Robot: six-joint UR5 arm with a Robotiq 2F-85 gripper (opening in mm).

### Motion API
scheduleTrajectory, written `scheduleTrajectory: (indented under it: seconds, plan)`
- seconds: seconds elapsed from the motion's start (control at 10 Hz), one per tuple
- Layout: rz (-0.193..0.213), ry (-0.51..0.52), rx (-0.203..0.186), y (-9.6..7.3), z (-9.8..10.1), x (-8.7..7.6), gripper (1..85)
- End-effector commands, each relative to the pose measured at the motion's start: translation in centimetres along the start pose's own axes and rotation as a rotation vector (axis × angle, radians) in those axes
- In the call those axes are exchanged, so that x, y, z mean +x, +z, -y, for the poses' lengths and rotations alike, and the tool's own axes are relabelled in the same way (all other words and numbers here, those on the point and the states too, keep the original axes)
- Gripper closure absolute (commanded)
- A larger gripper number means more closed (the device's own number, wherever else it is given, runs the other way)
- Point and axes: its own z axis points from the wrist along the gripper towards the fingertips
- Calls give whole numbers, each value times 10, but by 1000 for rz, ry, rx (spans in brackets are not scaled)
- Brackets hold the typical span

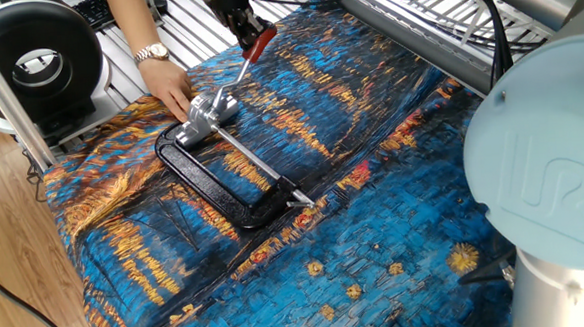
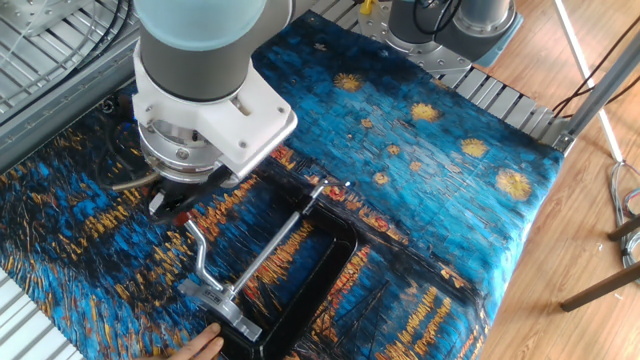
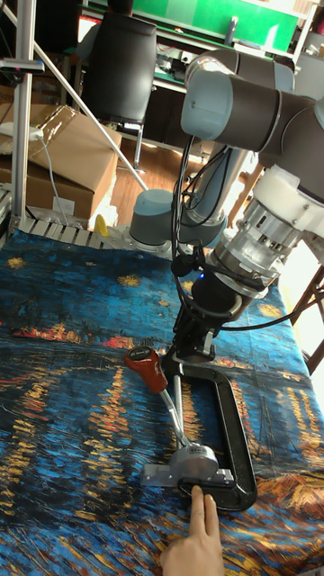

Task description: Pull up the lever

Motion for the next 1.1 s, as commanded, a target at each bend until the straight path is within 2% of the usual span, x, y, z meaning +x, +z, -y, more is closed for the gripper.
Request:
scheduleTrajectory:
  seconds: [0.0,0.3,1.0]
  plan:
    - [-12,-10,20,0,6,3,780]
    - [-59,-17,31,0,9,9,783]
    - [-63,-19,39,8,10,13,787]
